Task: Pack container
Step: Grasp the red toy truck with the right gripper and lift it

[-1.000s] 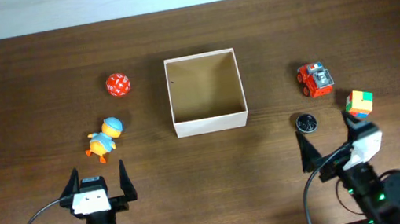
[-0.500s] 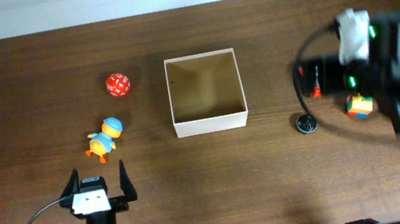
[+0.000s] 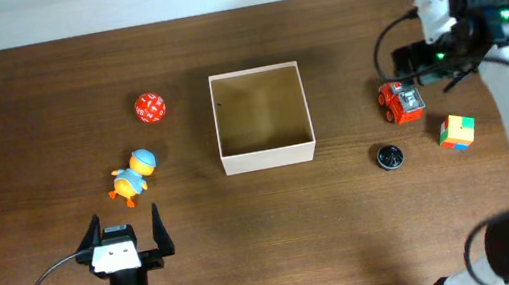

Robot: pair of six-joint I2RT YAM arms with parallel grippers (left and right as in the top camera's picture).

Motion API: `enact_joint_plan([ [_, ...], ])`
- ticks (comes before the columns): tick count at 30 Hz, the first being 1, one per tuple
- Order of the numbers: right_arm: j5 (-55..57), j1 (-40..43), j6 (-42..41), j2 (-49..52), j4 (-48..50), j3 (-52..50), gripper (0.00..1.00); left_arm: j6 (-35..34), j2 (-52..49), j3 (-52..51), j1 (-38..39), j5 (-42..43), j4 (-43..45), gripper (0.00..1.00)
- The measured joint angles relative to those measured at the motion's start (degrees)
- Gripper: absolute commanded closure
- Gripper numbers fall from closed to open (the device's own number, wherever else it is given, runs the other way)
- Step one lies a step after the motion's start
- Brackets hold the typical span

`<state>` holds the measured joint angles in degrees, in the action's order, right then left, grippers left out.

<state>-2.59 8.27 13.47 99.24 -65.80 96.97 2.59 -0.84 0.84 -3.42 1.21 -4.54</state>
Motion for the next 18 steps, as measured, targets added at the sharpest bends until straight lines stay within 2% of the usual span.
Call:
enact_joint_plan([
  [5,-1.8,3.4,0.5,5.5,-1.2,0.0,0.01,0.0,0.0,0.0,0.0,0.0,0.0,0.01],
  [18,-6.6,2.9,2.1,18.6,0.2,0.0,0.02,0.0,0.0,0.0,0.0,0.0,0.0,0.01],
])
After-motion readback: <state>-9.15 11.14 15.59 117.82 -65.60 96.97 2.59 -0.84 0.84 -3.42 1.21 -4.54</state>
